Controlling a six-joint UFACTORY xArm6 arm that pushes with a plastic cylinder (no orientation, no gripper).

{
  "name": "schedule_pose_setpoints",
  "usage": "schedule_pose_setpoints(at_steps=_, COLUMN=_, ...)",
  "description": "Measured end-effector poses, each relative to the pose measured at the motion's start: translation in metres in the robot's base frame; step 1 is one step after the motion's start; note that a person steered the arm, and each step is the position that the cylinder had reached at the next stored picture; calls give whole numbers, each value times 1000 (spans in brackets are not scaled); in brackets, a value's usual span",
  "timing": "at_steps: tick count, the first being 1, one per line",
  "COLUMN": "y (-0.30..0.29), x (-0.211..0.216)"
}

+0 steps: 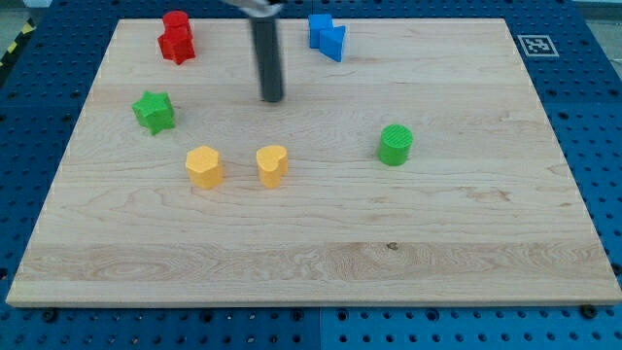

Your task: Push the green circle slightly left

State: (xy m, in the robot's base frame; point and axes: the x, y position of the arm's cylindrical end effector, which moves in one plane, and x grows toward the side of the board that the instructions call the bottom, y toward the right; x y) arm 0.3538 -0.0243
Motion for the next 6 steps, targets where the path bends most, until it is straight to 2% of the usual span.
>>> schedule_pose_setpoints(at_steps=2, y=184, x=22)
schedule_pose_setpoints(at_steps=3, y=255, x=50)
schedule_pose_setpoints(at_steps=4, y=258, x=90)
schedule_pose_setpoints(at_steps=5, y=223, x=107)
schedule_pose_setpoints(at_steps=6, y=222, x=107)
